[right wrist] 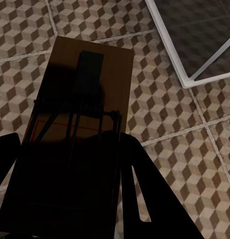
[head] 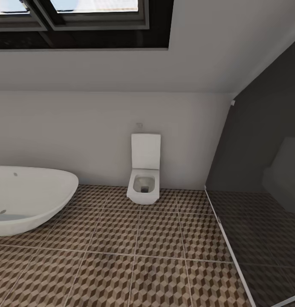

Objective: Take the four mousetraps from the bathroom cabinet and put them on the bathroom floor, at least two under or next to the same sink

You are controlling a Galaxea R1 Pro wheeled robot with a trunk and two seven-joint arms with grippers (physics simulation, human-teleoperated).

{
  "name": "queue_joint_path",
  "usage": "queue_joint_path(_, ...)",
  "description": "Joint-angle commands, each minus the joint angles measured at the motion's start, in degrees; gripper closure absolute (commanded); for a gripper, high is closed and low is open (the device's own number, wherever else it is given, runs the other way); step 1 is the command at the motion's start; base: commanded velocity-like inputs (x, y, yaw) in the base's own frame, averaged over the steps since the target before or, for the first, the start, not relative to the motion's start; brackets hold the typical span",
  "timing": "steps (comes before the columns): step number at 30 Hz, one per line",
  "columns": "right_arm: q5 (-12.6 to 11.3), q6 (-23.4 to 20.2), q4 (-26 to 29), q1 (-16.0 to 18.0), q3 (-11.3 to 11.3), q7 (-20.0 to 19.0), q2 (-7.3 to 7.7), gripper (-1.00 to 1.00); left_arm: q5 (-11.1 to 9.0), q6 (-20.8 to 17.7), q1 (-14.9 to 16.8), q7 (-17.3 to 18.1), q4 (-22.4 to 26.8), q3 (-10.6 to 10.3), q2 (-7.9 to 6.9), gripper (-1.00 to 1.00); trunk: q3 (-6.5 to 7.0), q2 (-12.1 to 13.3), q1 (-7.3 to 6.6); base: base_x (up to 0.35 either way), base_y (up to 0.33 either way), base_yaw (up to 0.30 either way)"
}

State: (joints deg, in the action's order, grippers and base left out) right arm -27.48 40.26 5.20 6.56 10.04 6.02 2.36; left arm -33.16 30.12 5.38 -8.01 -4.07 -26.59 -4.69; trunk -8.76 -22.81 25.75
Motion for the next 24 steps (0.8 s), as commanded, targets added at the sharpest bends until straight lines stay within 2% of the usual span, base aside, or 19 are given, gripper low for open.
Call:
queue_joint_path(1,-0.12,0.09,0.03,0.03,0.53,0.49,0.01,1.0,0.12,0.2,0.07,-0.34,-0.14,-0.4,0.03,1.0,-0.11,-0.11,0.03,0.0,0.0,0.0)
queue_joint_path(24,-0.13,0.09,0.04,0.03,0.52,0.49,0.01,1.0,0.12,0.2,0.07,-0.34,-0.14,-0.4,0.03,1.0,-0.11,-0.11,0.03,0.0,0.0,0.0)
